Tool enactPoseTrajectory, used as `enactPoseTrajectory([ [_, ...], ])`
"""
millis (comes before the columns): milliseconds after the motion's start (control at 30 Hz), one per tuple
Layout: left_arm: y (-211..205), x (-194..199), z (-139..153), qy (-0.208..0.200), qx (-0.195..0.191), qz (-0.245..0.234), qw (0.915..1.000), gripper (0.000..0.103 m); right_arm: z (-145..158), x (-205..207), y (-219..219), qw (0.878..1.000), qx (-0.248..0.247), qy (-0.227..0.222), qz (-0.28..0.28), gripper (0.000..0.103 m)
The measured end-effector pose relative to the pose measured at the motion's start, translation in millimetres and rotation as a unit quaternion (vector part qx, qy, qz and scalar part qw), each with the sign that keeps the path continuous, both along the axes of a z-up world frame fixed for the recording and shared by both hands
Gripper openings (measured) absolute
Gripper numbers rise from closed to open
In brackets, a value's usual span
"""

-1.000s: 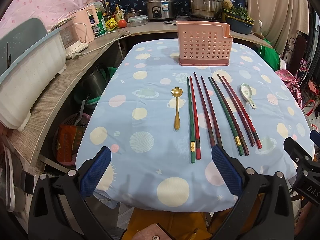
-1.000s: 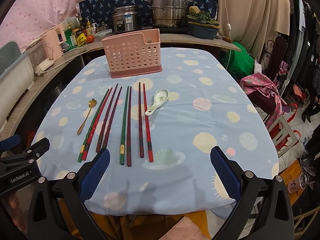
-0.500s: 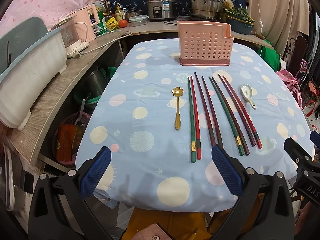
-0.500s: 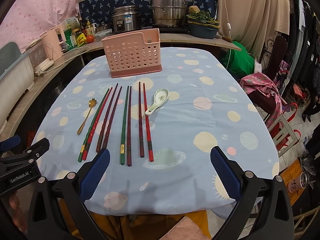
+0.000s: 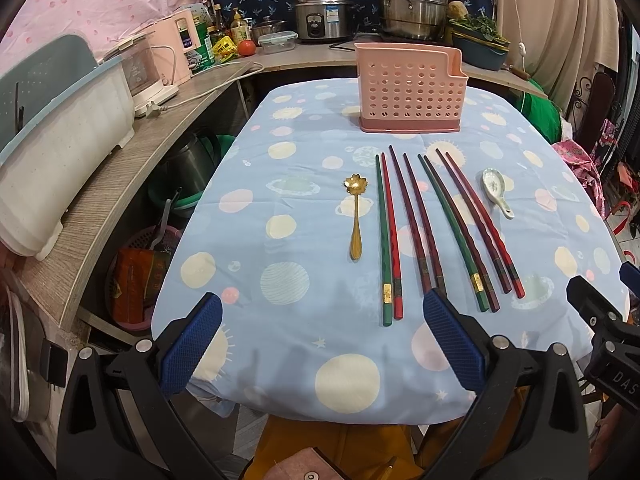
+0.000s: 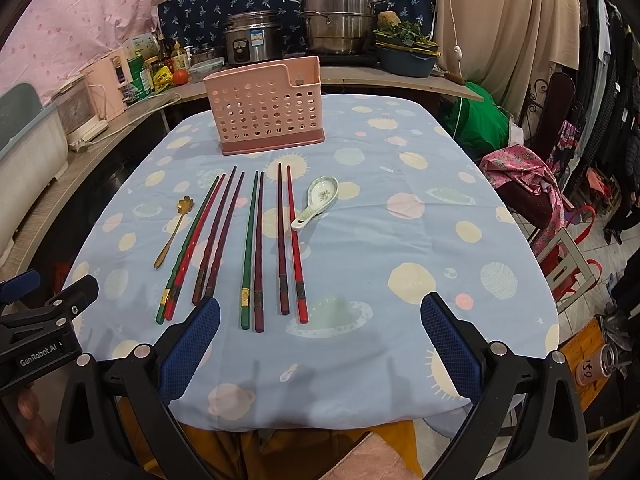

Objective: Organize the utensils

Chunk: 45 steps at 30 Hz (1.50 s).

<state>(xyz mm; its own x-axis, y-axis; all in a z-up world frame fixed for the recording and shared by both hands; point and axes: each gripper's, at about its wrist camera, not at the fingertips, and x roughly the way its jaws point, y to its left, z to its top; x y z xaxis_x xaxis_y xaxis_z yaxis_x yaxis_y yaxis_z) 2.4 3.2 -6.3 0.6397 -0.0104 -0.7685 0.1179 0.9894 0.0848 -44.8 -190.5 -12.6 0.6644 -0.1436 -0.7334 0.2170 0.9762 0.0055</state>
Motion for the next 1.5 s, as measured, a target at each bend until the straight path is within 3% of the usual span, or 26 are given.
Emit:
enactPoseTrajectory([
  [1500,-2.9,0.7,-1.0,0.003,0.001,-0.001,1.0,0.096,-5.7,3.1,-0.4,1.0,0.006,0.006,0.0,0.096],
])
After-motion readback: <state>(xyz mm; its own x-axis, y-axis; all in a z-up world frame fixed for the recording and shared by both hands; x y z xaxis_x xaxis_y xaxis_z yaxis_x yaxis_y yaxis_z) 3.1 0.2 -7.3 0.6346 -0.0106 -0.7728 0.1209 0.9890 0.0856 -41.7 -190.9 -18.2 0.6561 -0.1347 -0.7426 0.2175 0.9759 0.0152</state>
